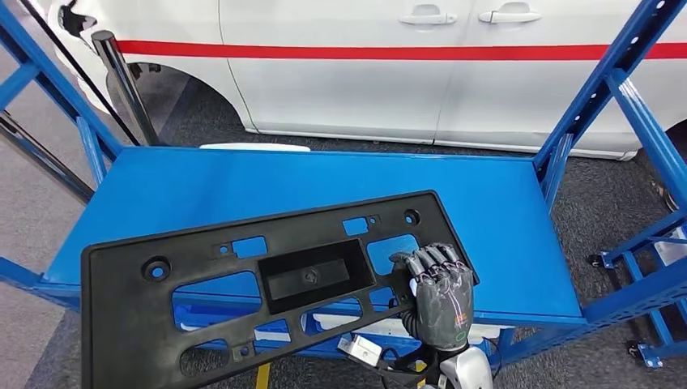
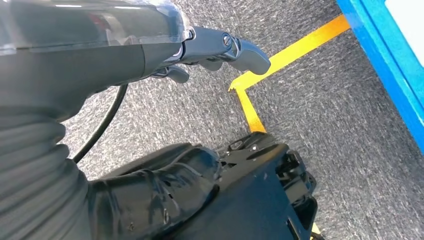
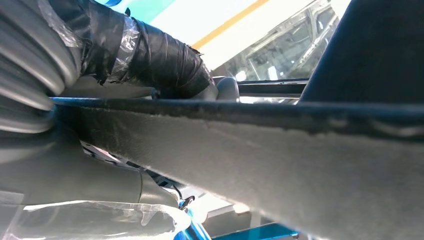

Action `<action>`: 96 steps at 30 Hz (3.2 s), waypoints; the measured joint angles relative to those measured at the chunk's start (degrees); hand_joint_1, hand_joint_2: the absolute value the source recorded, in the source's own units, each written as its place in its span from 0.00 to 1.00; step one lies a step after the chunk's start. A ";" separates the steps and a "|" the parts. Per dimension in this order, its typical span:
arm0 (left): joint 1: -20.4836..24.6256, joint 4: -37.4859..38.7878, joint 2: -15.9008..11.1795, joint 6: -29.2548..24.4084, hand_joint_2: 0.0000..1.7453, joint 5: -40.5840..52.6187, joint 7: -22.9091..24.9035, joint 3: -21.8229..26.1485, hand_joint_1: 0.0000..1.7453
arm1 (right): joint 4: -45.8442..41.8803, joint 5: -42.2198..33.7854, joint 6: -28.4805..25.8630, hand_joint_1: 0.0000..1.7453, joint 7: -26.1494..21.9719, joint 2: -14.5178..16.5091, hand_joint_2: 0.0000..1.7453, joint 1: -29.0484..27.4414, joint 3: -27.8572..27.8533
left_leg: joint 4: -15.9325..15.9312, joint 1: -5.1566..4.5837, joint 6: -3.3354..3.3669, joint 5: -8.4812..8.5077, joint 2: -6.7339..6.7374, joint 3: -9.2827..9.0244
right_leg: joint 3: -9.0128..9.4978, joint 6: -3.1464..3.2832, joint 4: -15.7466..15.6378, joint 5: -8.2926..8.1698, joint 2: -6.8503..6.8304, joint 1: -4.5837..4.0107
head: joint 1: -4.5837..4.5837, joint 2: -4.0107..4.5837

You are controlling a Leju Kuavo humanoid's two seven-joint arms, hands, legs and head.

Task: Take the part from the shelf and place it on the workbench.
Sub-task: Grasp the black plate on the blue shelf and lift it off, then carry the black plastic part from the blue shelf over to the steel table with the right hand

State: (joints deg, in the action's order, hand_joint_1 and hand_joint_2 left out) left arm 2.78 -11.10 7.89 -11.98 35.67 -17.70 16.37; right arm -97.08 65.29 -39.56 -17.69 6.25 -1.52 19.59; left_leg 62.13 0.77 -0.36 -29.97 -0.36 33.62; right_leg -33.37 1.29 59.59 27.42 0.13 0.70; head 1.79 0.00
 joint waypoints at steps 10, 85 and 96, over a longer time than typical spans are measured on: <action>0.19 0.00 0.11 -1.25 1.00 0.87 0.79 0.28 0.00 | 0.04 -0.84 0.00 1.00 -0.40 0.43 1.00 -0.28 0.13 | -2.87 -1.18 2.41 2.18 0.08 -1.94 | -0.11 0.28 0.17 -0.26 -0.14 -1.15 | 0.01 0.00; 0.45 0.00 1.49 -0.74 1.00 2.26 1.57 1.14 0.00 | 0.26 -1.54 -0.02 1.00 0.38 1.43 1.00 -1.84 1.03 | -3.70 -0.78 2.37 4.19 0.99 -0.02 | 1.76 -2.05 4.17 2.90 -0.17 -0.07 | 0.00 0.00; 0.25 0.02 1.62 -0.65 1.00 2.43 1.60 1.32 0.00 | 0.26 -1.83 -0.02 1.00 0.34 1.75 1.00 -1.95 1.00 | 12.16 -0.24 -0.90 -5.44 0.63 5.27 | -0.48 0.85 -0.41 -0.83 -0.51 -0.04 | -0.14 0.00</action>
State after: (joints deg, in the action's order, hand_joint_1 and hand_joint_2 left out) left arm 3.03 -11.09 9.51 -12.63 38.09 -16.10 17.69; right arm -96.83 63.46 -39.58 -17.35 8.00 -3.47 20.59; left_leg 74.29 0.53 -1.26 -35.41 0.27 38.88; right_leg -33.85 2.15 59.18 26.59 -0.38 0.66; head 1.66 0.00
